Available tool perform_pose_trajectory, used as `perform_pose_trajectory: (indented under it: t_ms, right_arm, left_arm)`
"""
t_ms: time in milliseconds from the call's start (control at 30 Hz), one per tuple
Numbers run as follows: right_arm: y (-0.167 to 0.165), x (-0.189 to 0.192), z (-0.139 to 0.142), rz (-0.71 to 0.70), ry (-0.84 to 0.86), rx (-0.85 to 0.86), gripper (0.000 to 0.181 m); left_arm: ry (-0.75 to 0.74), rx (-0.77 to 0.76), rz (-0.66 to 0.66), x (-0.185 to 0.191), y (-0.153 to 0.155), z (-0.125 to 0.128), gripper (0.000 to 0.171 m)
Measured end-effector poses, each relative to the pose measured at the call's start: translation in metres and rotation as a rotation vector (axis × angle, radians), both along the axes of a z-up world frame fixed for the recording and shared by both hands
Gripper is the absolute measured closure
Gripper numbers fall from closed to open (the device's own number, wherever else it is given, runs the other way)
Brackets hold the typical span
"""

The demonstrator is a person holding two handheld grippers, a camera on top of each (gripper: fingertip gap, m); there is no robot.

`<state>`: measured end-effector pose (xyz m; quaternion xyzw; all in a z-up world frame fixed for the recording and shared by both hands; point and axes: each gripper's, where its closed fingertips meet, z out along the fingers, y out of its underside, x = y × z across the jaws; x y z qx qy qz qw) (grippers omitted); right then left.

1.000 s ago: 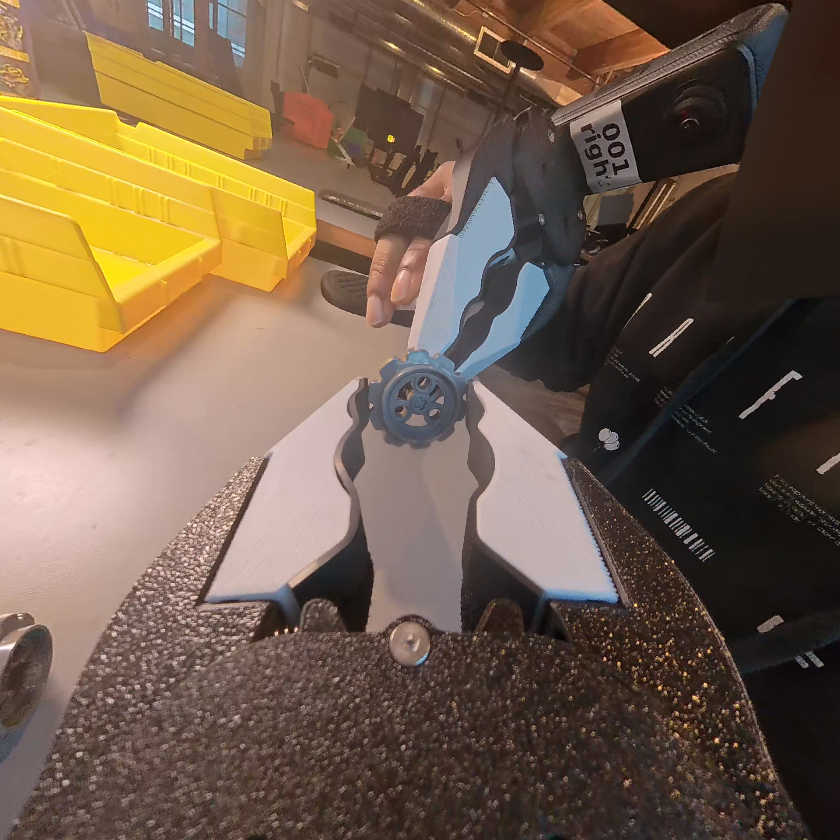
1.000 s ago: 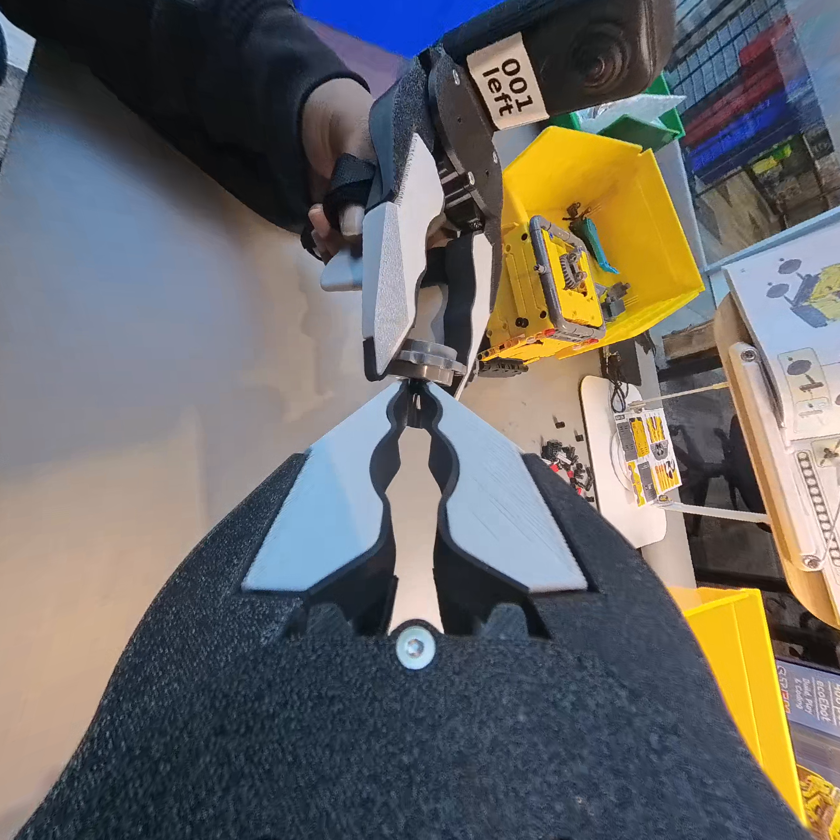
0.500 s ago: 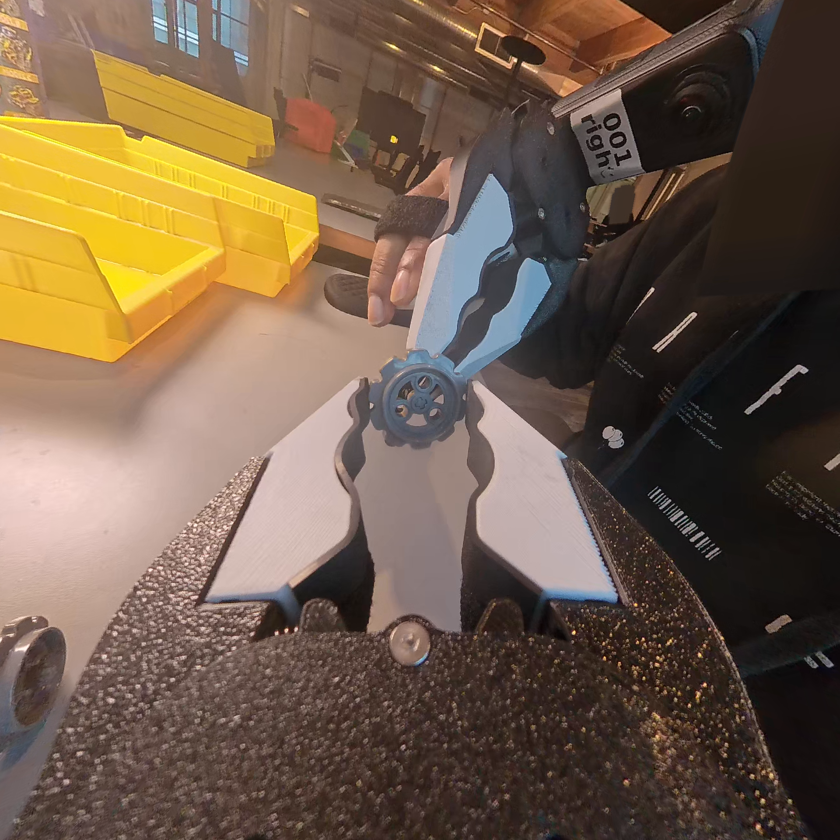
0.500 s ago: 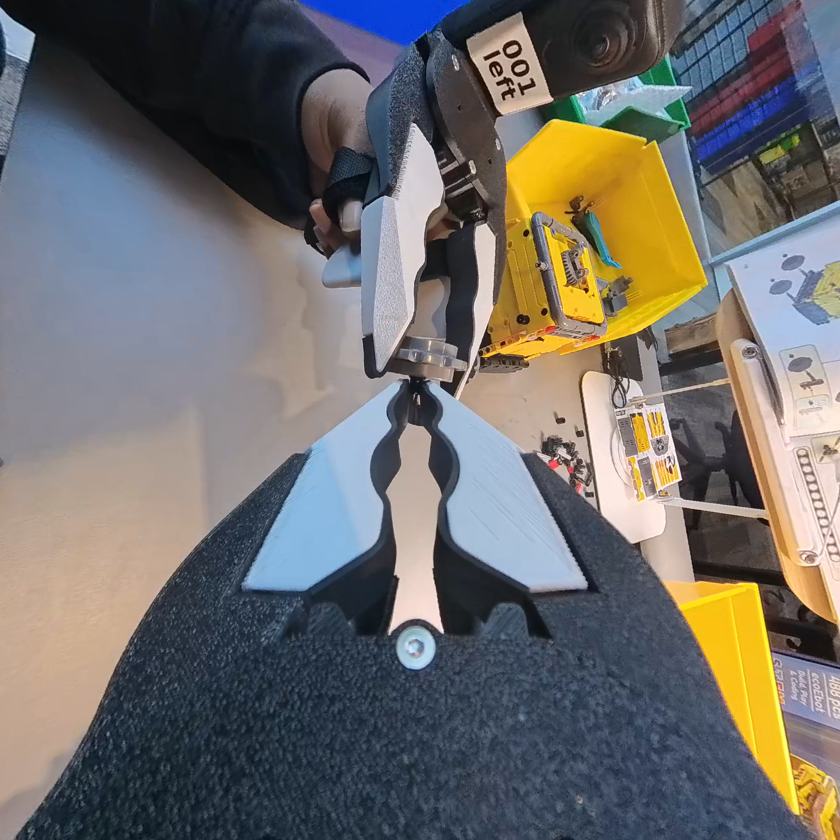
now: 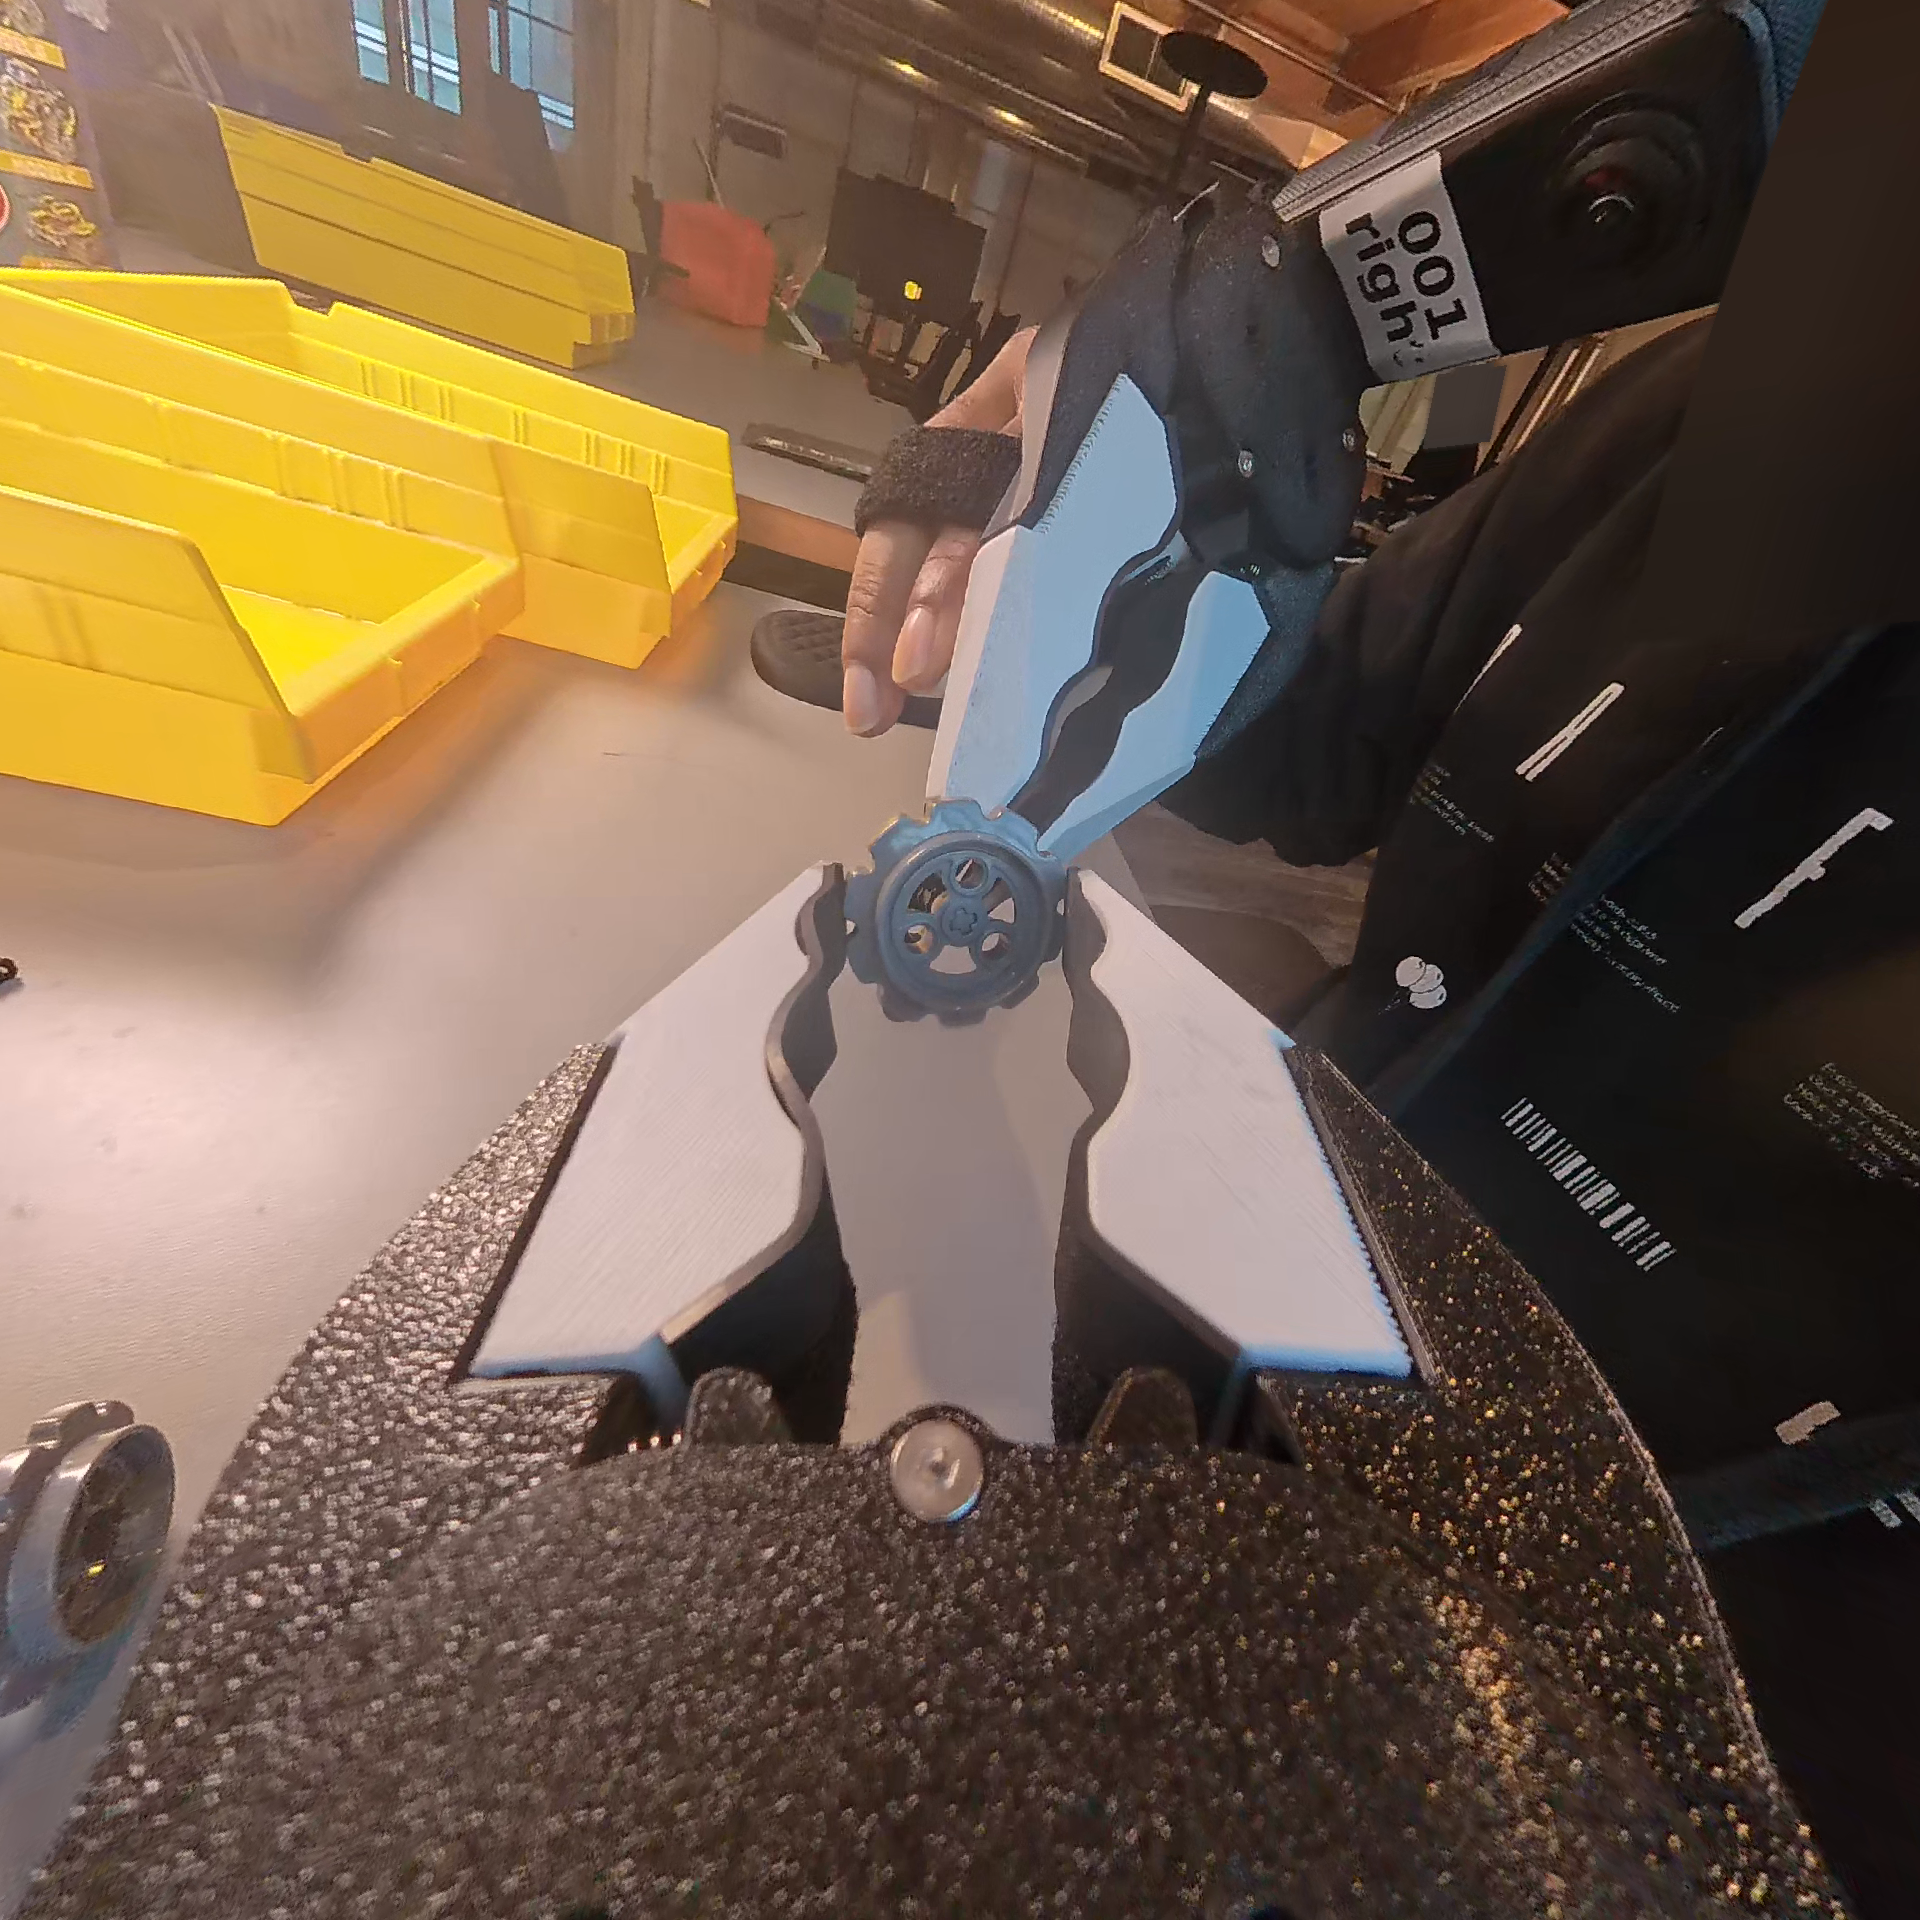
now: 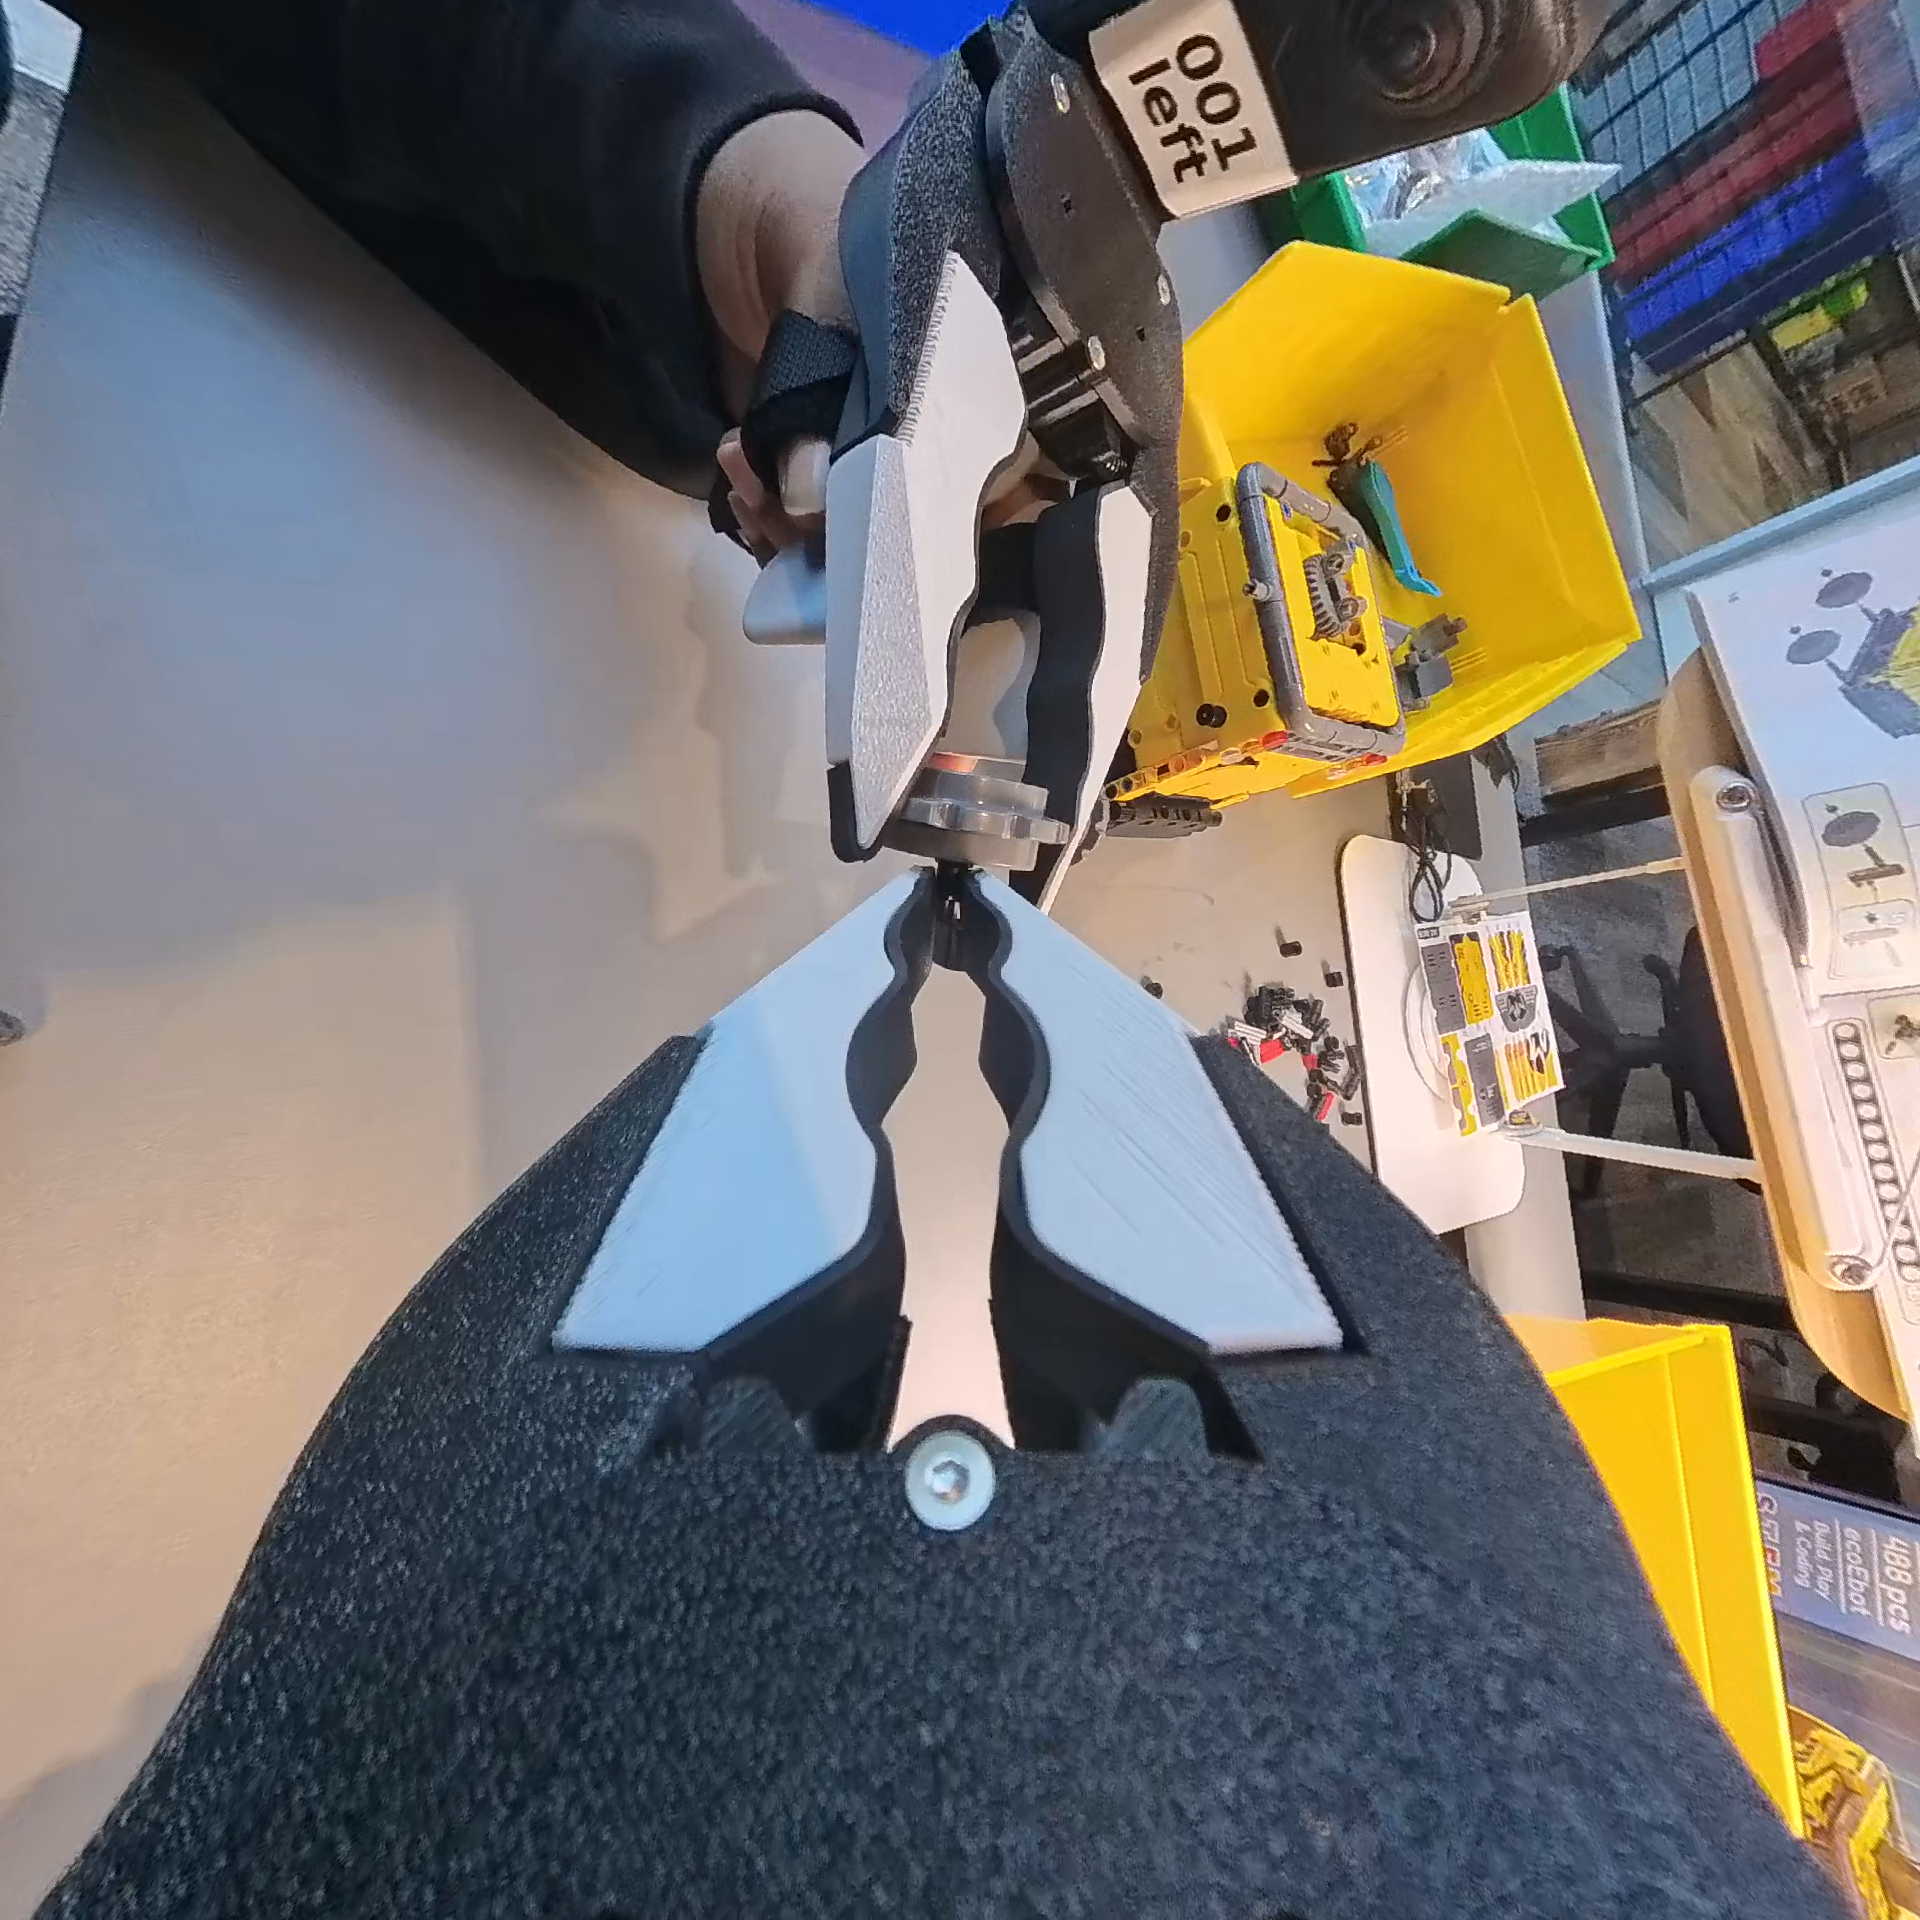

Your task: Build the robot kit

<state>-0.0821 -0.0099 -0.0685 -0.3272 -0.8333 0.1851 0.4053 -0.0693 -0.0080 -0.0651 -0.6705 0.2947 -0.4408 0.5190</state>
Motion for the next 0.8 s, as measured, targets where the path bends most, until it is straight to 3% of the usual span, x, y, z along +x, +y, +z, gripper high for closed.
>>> perform_pose_trajectory:
  t_ms: [800]
  right_arm:
    - [0.0019, 0.003, -0.0065, -0.005, -0.019, -0.033, 0.177]
  left_arm:
    - [0.04, 0.005, 0.007, 0.0019, -0.0007, -0.0048, 0.134]
